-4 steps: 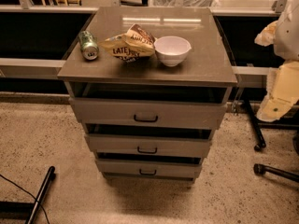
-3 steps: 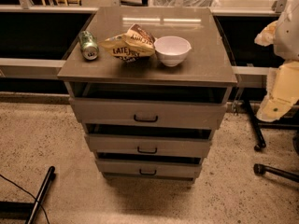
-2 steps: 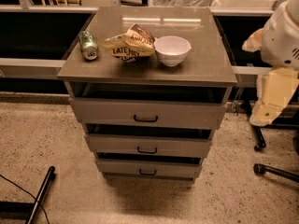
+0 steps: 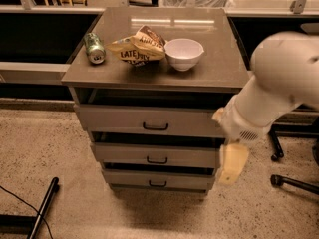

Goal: Open top drawer

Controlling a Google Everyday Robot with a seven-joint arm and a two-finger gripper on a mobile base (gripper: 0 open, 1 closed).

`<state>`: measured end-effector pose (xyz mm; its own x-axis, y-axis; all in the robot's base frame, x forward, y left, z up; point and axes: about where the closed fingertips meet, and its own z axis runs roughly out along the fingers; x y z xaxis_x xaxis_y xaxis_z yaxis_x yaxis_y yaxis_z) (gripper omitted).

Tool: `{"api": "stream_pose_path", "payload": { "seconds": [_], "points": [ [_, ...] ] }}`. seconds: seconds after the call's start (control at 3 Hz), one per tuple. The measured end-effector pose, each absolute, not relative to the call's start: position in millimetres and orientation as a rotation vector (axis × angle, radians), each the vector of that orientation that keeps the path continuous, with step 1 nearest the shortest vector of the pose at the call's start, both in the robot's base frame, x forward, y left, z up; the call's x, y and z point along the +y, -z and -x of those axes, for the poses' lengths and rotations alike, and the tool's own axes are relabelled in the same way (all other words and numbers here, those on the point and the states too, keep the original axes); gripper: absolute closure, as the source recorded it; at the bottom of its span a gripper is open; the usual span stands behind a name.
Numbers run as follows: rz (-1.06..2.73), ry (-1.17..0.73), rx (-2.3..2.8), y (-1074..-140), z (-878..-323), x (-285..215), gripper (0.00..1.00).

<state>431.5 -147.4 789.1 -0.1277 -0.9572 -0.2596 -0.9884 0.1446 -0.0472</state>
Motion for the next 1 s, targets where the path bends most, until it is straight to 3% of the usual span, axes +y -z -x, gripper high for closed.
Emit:
{"api": "stream_pose_path", "payload": {
  "seconds": [0.33,1.0],
  "points": [
    [1.923,-0.216,2.209,-773,-422,-147,0.00],
    [1.945,0.054,2.133,-755,-444,-162,0.00]
  ]
}}
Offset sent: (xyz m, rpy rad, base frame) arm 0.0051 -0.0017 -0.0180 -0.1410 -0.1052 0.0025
